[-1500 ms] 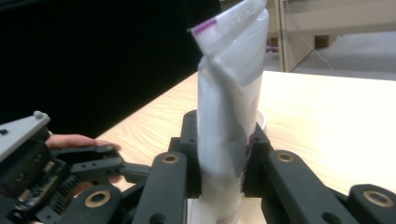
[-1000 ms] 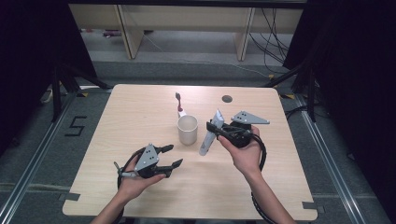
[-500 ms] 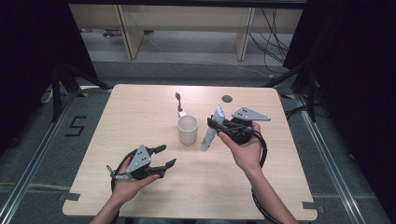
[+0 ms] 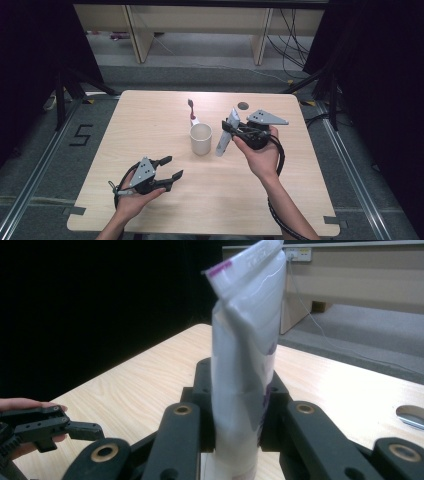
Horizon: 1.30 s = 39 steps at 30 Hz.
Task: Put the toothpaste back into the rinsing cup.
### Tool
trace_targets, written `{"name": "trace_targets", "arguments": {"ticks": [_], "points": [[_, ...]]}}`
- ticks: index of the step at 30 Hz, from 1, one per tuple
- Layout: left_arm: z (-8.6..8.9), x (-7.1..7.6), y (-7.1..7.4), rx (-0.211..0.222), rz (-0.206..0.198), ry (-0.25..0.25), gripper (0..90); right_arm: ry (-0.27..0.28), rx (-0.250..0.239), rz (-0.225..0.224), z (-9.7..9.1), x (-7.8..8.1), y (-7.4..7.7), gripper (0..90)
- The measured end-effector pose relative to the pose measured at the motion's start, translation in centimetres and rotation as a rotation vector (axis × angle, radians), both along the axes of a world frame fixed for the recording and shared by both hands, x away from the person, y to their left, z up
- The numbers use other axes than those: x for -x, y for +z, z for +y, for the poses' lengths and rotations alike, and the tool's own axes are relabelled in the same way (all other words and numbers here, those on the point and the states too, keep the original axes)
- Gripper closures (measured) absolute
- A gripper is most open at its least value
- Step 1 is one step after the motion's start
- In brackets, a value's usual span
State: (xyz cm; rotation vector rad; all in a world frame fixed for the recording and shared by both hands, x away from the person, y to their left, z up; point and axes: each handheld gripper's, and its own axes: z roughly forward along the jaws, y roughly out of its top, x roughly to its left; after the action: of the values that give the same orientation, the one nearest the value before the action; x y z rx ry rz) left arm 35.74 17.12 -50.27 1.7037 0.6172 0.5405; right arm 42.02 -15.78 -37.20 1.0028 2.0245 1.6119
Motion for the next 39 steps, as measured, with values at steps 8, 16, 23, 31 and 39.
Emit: {"name": "trace_targets", "arguments": {"ticks": [8,16,23,31,39], "points": [[0.6,-0.3,-0.7,0.018,-0.005,0.043,33.9,-0.001,0.005,-0.016,0.5,-0.7,0.9,76.4],[0.9,-0.5,-1.2,0.036,-0.019,0.053,33.1,-0.010,0.016,-0.052,1.0,-1.4,1.9,76.4],[1.0,-0.6,-1.6,0.040,-0.028,0.069,33.2,-0.014,0.022,-0.063,1.4,-2.1,2.6,76.4],[1.1,-0.5,-1.8,0.016,-0.028,0.081,33.0,-0.011,0.022,-0.063,2.0,-2.4,3.4,76.4],[1.1,-0.7,-2.1,0.028,-0.038,0.082,32.8,-0.018,0.027,-0.090,2.3,-2.7,3.8,76.4]]}}
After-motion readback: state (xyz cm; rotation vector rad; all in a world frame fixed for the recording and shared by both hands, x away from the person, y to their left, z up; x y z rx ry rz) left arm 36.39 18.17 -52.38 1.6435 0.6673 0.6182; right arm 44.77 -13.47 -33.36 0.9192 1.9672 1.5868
